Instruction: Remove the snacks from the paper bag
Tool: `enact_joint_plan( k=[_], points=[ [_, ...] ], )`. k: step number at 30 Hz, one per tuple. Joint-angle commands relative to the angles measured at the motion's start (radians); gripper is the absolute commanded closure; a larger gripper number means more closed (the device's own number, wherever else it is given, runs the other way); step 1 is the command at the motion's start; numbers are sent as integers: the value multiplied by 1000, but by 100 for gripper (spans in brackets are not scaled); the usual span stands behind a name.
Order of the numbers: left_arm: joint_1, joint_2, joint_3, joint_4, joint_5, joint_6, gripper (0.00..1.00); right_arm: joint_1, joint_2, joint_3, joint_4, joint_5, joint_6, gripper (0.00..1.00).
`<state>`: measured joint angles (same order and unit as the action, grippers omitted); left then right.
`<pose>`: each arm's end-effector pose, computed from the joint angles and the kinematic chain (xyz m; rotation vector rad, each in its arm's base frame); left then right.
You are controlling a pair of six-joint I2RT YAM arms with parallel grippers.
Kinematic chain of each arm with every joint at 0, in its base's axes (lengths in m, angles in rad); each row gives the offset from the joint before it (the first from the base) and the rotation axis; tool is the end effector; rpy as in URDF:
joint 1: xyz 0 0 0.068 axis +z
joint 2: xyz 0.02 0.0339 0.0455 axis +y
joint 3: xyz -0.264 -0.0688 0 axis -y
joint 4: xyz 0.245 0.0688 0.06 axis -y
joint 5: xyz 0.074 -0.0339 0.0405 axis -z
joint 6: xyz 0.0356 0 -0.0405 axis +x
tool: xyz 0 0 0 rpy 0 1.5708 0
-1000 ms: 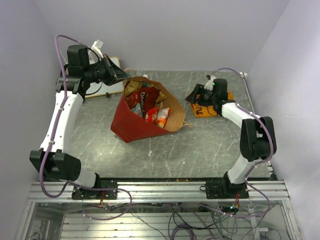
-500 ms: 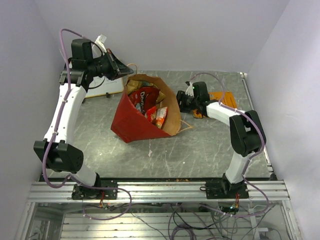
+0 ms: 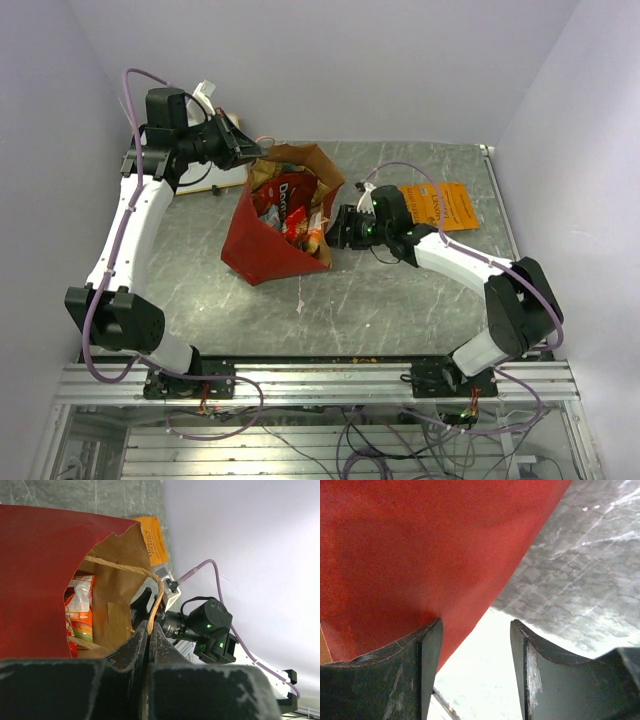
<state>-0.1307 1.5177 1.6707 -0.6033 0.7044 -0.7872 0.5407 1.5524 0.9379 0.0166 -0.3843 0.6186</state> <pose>0.3242 -0.0659 0.4298 -0.2179 2.1360 -1.2708 0.2832 0.1856 0.2250 -0.1477 2.3207 1.0466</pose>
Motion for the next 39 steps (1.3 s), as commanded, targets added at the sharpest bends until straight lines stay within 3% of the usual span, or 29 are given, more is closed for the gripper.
enact_joint_plan(
  k=[1,5,10,13,19,24,32,39],
  points=[
    [-18,-40,27,7,37,12,93,4,-56,-7,-110,122,-55,42],
    [-18,-35,48,-1,32,20,93,-40,-129,-4,-190,248,-174,39],
    [-18,-26,73,-15,33,39,93,-90,-243,55,-179,370,-517,36],
    [-18,-18,87,-28,34,48,93,-90,-297,128,-71,265,-740,32],
    [-18,-4,105,-29,37,49,93,-54,-253,215,63,-143,-1131,31],
    [-18,4,117,-34,40,50,93,46,-144,273,54,-286,-1403,31],
    [-18,39,174,-65,71,82,93,125,104,482,-78,-309,-1592,29],
    [-18,65,208,-71,90,88,93,153,176,419,244,-160,-1459,28]
  ],
)
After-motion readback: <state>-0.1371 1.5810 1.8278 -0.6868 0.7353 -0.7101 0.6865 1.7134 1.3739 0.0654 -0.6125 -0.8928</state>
